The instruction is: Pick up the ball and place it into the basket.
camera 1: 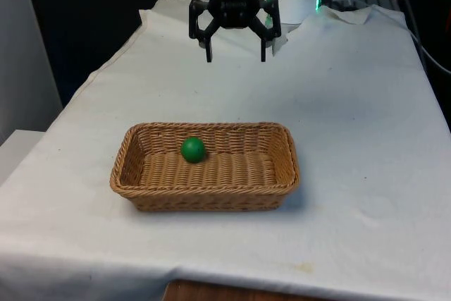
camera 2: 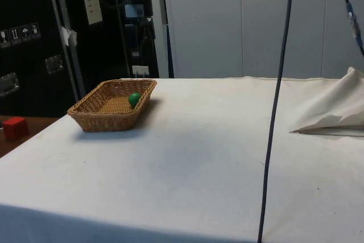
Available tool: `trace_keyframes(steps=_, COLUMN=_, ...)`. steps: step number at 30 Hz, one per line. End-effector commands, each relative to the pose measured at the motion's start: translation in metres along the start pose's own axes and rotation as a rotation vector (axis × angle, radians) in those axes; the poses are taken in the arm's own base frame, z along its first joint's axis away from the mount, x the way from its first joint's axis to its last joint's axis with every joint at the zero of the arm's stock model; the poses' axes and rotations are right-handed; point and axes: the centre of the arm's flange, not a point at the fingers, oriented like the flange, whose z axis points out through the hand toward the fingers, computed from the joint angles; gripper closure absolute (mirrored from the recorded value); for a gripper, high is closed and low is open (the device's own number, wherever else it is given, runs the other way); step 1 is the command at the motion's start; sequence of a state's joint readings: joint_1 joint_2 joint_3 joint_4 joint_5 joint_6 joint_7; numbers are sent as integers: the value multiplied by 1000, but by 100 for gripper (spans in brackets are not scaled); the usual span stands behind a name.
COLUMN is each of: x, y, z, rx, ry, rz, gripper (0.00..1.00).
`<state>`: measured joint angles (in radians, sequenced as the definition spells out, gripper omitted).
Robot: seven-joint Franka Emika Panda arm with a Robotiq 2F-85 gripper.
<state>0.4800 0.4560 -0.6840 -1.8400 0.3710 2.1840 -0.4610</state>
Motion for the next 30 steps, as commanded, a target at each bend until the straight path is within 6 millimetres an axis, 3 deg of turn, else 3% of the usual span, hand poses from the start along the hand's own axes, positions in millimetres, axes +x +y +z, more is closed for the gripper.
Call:
trace_keyframes(steps=1, x=-2, y=0, z=0, rx=-1, ry=-3, rz=2, gripper=0)
trace_keyframes(steps=30, x=-58, y=1, z=6, rx=43, ry=-33, rz=62, gripper=0)
